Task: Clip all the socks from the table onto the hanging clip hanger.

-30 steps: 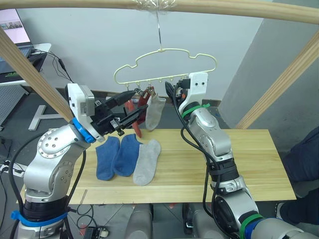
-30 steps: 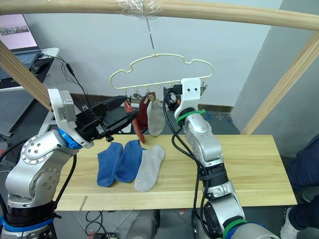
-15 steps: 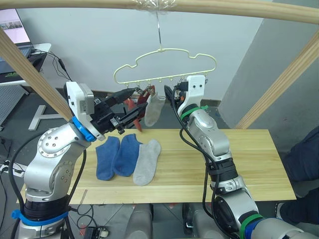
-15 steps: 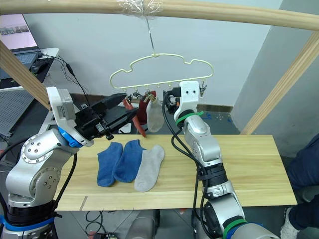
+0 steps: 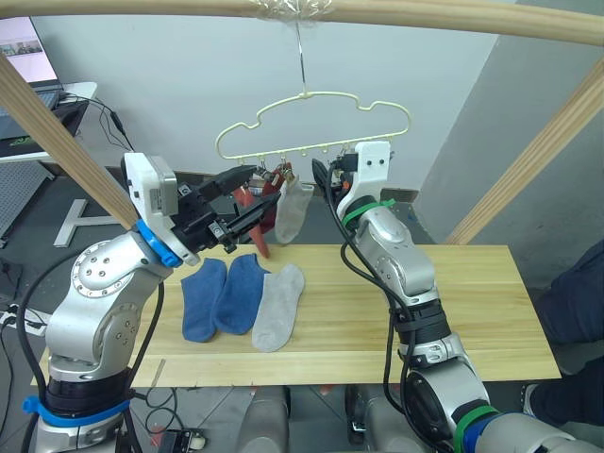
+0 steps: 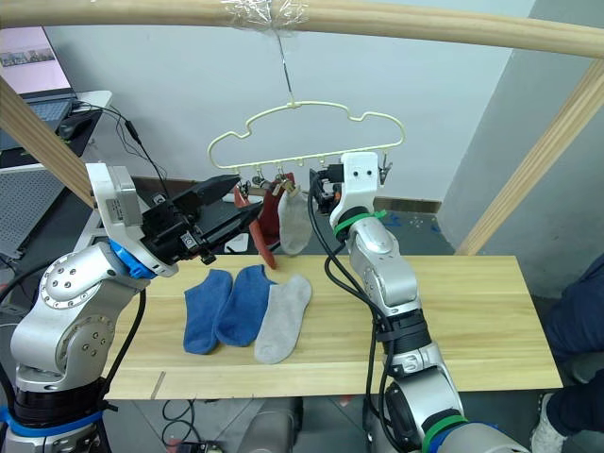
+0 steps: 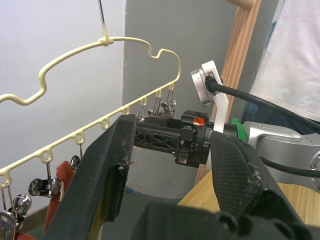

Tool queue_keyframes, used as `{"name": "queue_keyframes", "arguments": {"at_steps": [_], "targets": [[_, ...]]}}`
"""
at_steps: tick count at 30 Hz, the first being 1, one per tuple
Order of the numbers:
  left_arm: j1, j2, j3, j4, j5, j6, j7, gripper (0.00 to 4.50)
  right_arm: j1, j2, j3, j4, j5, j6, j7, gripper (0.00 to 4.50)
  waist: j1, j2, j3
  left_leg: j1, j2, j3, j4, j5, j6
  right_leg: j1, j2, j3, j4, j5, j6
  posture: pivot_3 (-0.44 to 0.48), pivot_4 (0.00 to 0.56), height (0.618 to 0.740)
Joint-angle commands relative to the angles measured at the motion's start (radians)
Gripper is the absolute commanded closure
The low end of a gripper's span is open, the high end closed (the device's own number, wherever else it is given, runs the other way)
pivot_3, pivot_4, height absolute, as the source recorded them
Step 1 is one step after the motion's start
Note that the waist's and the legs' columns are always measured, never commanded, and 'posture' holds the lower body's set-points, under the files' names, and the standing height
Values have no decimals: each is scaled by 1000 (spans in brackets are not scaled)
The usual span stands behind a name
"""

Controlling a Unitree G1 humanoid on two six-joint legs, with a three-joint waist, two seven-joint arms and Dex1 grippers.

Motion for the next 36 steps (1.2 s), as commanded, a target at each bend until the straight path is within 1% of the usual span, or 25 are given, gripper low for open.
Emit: {"name": "queue_keyframes", "arguments": {"at_steps": [1, 5, 6, 7, 15, 21, 23, 26, 36], "targets": [[-5, -3, 5, -40, -7, -6, 9, 1871, -25, 16, -5, -19, 1, -22, -2, 2653, 0, 0, 0, 0, 0, 0, 0, 0, 0, 0, 0, 0, 0, 0, 0, 191, 225, 740], [-4, -4, 3, -42, -6, -5, 8, 1871, -25, 12, -6, -21, 0, -20, 0, 4143, 0, 0, 0, 0, 0, 0, 0, 0, 0, 0, 0, 0, 0, 0, 0, 192, 233, 740], [-2, -3, 0, -42, -2, -13, 1, 1871, -25, 12, -7, -21, 1, -19, 0, 4327, 0, 0, 0, 0, 0, 0, 0, 0, 0, 0, 0, 0, 0, 0, 0, 192, 233, 740], [0, -2, -2, -45, 0, -19, -5, 1871, -24, 11, -8, -22, 1, -18, -1, 4332, 0, 0, 0, 0, 0, 0, 0, 0, 0, 0, 0, 0, 0, 0, 0, 192, 235, 740], [21, -10, -6, -70, -2, -4, 9, 1871, -17, -3, -12, -30, -2, -8, 3, 4332, 0, 0, 0, 0, 0, 0, 0, 0, 0, 0, 0, 0, 0, 0, 0, 190, 241, 740], [10, -8, -10, -64, 1, -3, 12, 1871, -15, -6, 2, -35, -7, -7, 13, 4332, 0, 0, 0, 0, 0, 0, 0, 0, 0, 0, 0, 0, 0, 0, 0, 188, 243, 740], [8, -8, -11, -65, 2, -2, 15, 1871, -18, -2, 3, -33, -8, -10, 10, 3618, 0, 0, 0, 0, 0, 0, 0, 0, 0, 0, 0, 0, 0, 0, 0, 190, 244, 740], [9, -6, -12, -67, 2, 0, 18, 1871, -21, 3, 2, -31, -9, -12, 8, 2694, 0, 0, 0, 0, 0, 0, 0, 0, 0, 0, 0, 0, 0, 0, 0, 191, 243, 740], [4, -3, -17, -72, -1, 11, 24, 1871, -27, 9, 2, -17, -14, -20, 5, 2694, 0, 0, 0, 0, 0, 0, 0, 0, 0, 0, 0, 0, 0, 0, 0, 192, 244, 740]]}}
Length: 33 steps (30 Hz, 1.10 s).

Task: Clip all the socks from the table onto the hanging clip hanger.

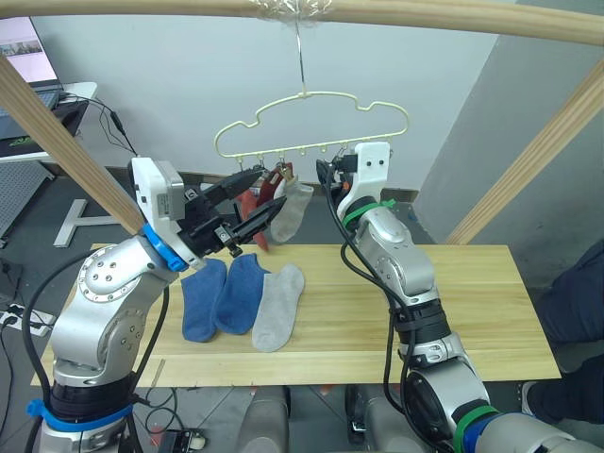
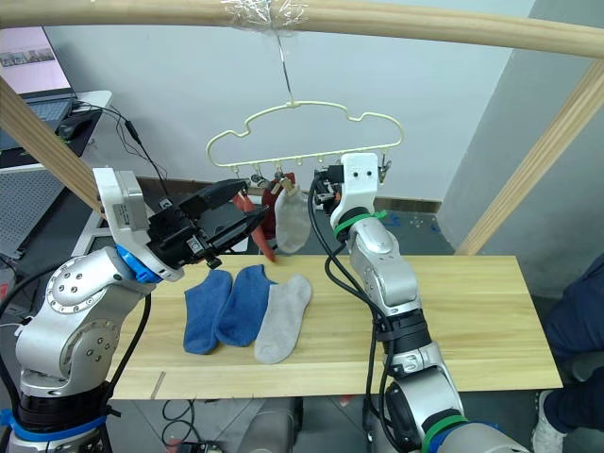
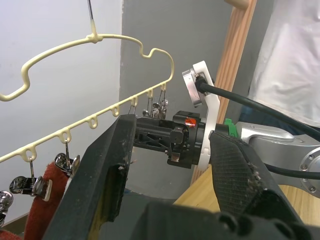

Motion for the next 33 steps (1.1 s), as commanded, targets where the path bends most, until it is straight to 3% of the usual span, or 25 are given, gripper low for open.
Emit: {"name": "queue_keyframes", "arguments": {"at_steps": [1, 33], "targets": [[-10, 6, 2, -39, -3, -2, 5, 1871, -30, 9, 3, -19, -9, -26, 0, 2694, 0, 0, 0, 0, 0, 0, 0, 0, 0, 0, 0, 0, 0, 0, 0, 192, 244, 740], [-18, 6, 14, -48, -23, 19, 5, 1871, -54, 7, -15, 18, -44, -57, -29, 2694, 0, 0, 0, 0, 0, 0, 0, 0, 0, 0, 0, 0, 0, 0, 0, 194, 244, 740]]}}
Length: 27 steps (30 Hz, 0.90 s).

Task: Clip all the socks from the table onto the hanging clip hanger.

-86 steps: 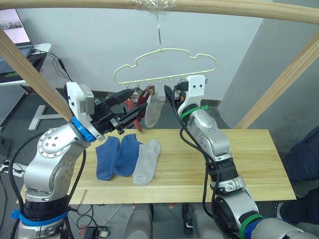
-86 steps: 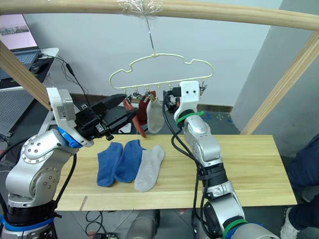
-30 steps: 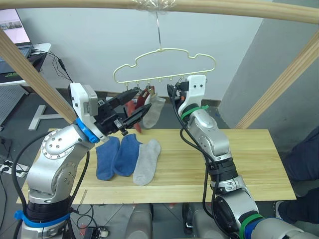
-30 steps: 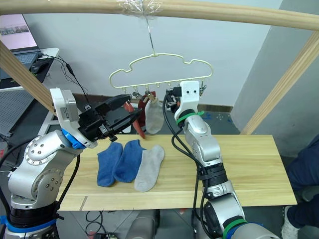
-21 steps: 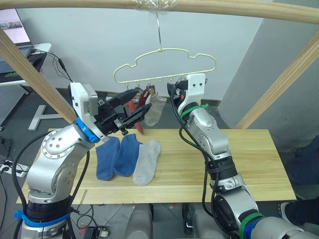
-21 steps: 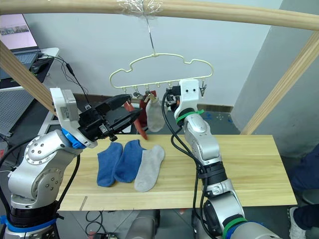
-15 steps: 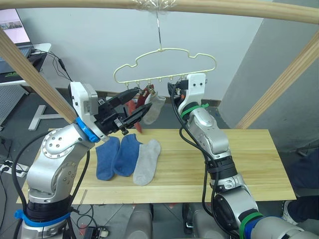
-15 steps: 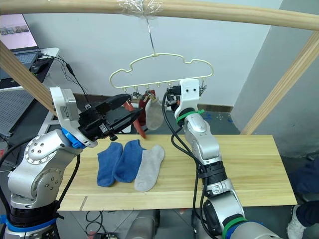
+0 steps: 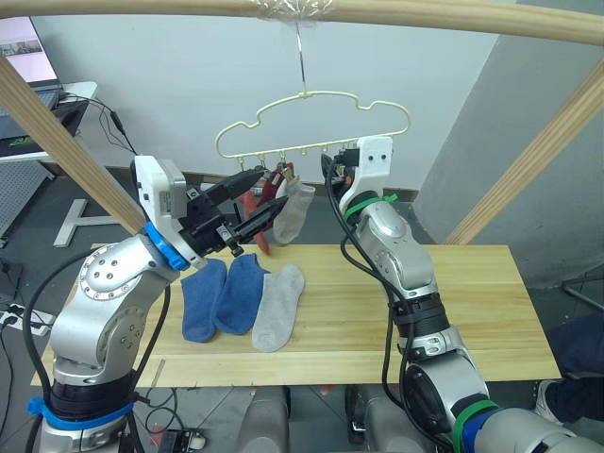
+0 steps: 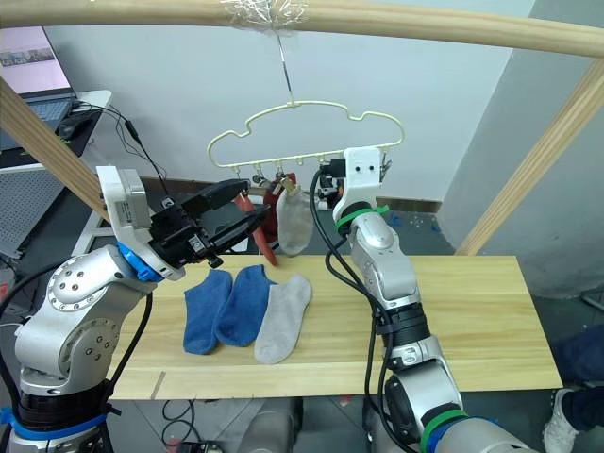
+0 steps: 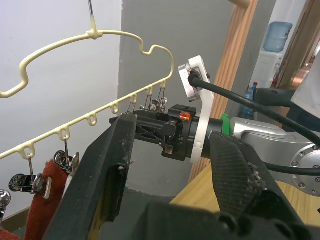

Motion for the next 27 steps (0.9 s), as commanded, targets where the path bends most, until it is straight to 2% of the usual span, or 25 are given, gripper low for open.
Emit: {"name": "queue_keyframes", "arguments": {"at_steps": [1, 3, 4, 11, 16, 18, 22, 25, 27], "targets": [[-9, 5, 13, -44, -13, -7, 2, 1871, -16, 7, 8, -31, -11, -29, -2, 2694, 0, 0, 0, 0, 0, 0, 0, 0, 0, 0, 0, 0, 0, 0, 0, 194, 244, 740], [-8, 4, 11, -45, -13, -6, 3, 1871, -14, 6, 9, -32, -11, -28, 1, 2694, 0, 0, 0, 0, 0, 0, 0, 0, 0, 0, 0, 0, 0, 0, 0, 194, 247, 740], [-8, 3, 10, -46, -13, -5, 4, 1871, -11, 7, 9, -34, -10, -27, 3, 2854, 0, 0, 0, 0, 0, 0, 0, 0, 0, 0, 0, 0, 0, 0, 0, 192, 243, 740], [-12, -2, 5, -35, -8, -8, 8, 1871, -7, -4, 3, -32, -7, -18, 12, 4422, 0, 0, 0, 0, 0, 0, 0, 0, 0, 0, 0, 0, 0, 0, 0, 186, 246, 740], [10, 2, -14, -32, 15, -9, 2, 1871, 0, -29, -7, -52, 1, 2, 26, 4466, 0, 0, 0, 0, 0, 0, 0, 0, 0, 0, 0, 0, 0, 0, 0, 179, 248, 740], [42, 20, -47, -22, 61, -11, -9, 1871, 4, -41, -13, -67, 21, 34, 46, 4466, 0, 0, 0, 0, 0, 0, 0, 0, 0, 0, 0, 0, 0, 0, 0, 179, 248, 740], [136, 41, -137, 52, 257, -79, 22, 1871, 17, -85, -25, -123, 70, 137, 108, 4466, -1, 2, 1, 0, 0, 0, -1, 0, 0, 0, 0, 1, 0, 0, -1, 145, 262, 740], [203, 12, -228, 183, 351, -97, 41, 1320, 25, -121, -42, -170, 112, 217, 144, 4500, -2, 6, 3, 0, 0, 0, -1, 0, 0, 0, 0, 1, 0, -1, -2, 125, 266, 740], [199, -38, -285, 289, 424, -116, 86, 781, 30, -145, -35, -194, 131, 264, 170, 4500, -2, 7, 5, 0, 0, 1, -1, 0, 0, 0, 0, 1, 0, -1, -2, 103, 274, 740]]}}
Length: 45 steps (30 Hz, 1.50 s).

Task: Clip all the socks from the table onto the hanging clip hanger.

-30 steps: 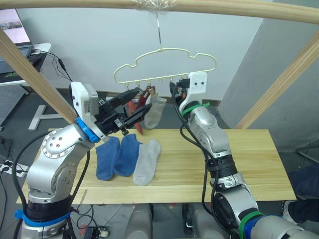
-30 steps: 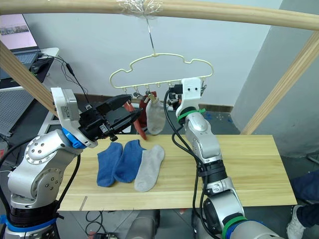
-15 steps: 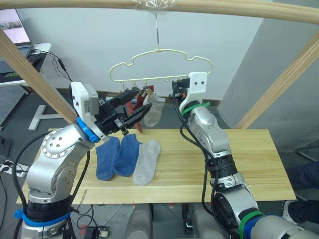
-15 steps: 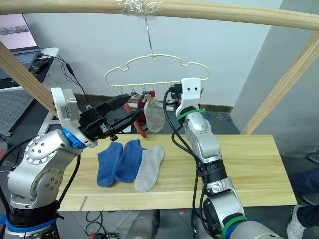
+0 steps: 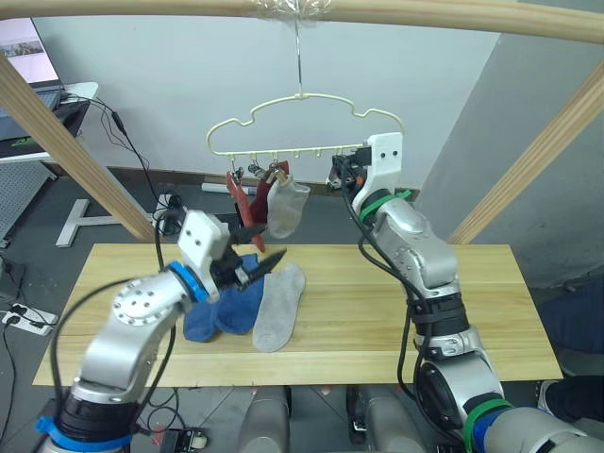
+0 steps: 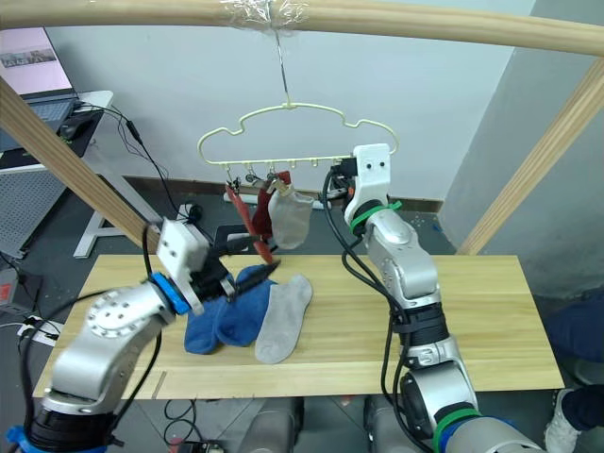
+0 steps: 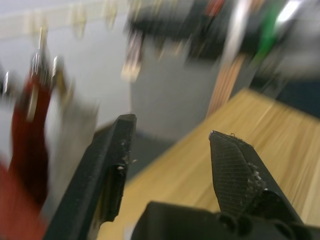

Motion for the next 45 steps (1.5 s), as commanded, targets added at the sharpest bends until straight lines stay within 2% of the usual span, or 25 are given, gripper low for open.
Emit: {"name": "queue_keyframes", "arguments": {"at_steps": [1, 2, 3, 9, 14, 18, 25, 28, 31, 36, 40, 45], "targets": [[-8, -74, -98, 152, 122, -41, 64, 456, 12, -30, -10, -63, 46, 90, 41, 4500, 1, 1, 1, 0, 0, 0, 0, 0, 0, 0, 0, 0, 0, 0, 0, 99, 276, 740], [-27, -101, -120, 209, 143, -43, 73, 145, 13, -34, -16, -72, 58, 110, 43, 4500, 2, 1, 2, -1, 0, -1, 0, 0, 0, 0, 0, -1, 0, 0, 0, 93, 279, 740], [-48, -123, -140, 260, 161, -50, 75, 39, 14, -38, -21, -81, 67, 129, 43, 4500, 2, 1, 2, -1, 0, -1, 0, 0, 0, 0, 0, -1, 0, 0, 0, 87, 281, 740], [-200, -248, -215, 609, 294, -157, 139, 39, 7, -55, -25, -128, 97, 211, 45, 4500, -7, 2, 4, -1, 0, -1, 1, 0, 0, 0, 0, -1, 0, 0, 0, 45, 296, 740], [-266, -279, -254, 782, 364, -182, 127, 39, -9, -60, -40, -153, 119, 254, 34, 4500, -24, 2, 5, -2, 0, -1, 1, 0, 0, 0, 0, -1, 0, 0, 1, 20, 302, 740], [-262, -269, -262, 828, 378, -160, 89, 871, -24, -64, -52, -161, 129, 276, 31, 4500, -31, 2, 5, -1, -1, -1, 1, 0, 0, 1, 0, -1, 1, 0, 1, 12, 302, 740], [-201, -268, -219, 736, 330, -186, 58, 2921, -37, -73, -70, -160, 150, 301, 31, 4500, -45, 2, 4, 0, 0, -1, 1, 0, 0, 1, 0, -1, 1, 0, 1, 28, 273, 740], [-153, -302, -170, 652, 256, -101, 40, 3793, -42, -57, -102, -162, 182, 334, 11, 4500, -48, 2, 4, 0, 0, -1, 1, 0, 0, 1, 0, -1, 1, 0, 1, 26, 253, 740], [-116, -364, -90, 542, 126, -6, 31, 4489, -72, -26, -164, -147, 231, 387, -30, 4500, -48, 2, 4, 0, 0, -1, 1, 0, 0, 1, -1, -1, 1, 0, 1, 23, 247, 740], [-125, -414, -48, 406, 21, 31, -3, 4489, -139, -22, -264, -102, 304, 481, -81, 4500, -47, 2, 5, -4, -1, -2, 3, 0, 0, 0, -1, -3, 1, 1, 2, 16, 257, 740], [-189, -459, -47, 309, -26, 39, 8, 4489, -172, -26, -345, -95, 380, 609, -130, 4500, -46, 2, 4, -4, -1, -2, 3, 0, 0, 0, -1, -3, 0, 1, 2, 16, 237, 740], [-281, -476, -77, 290, -8, 52, 25, 4489, -208, -23, -416, -89, 450, 725, -181, 4500, -47, 2, 4, -4, -2, -2, 3, 0, 1, 0, -1, -2, 0, 1, 2, 17, 241, 740]]}}
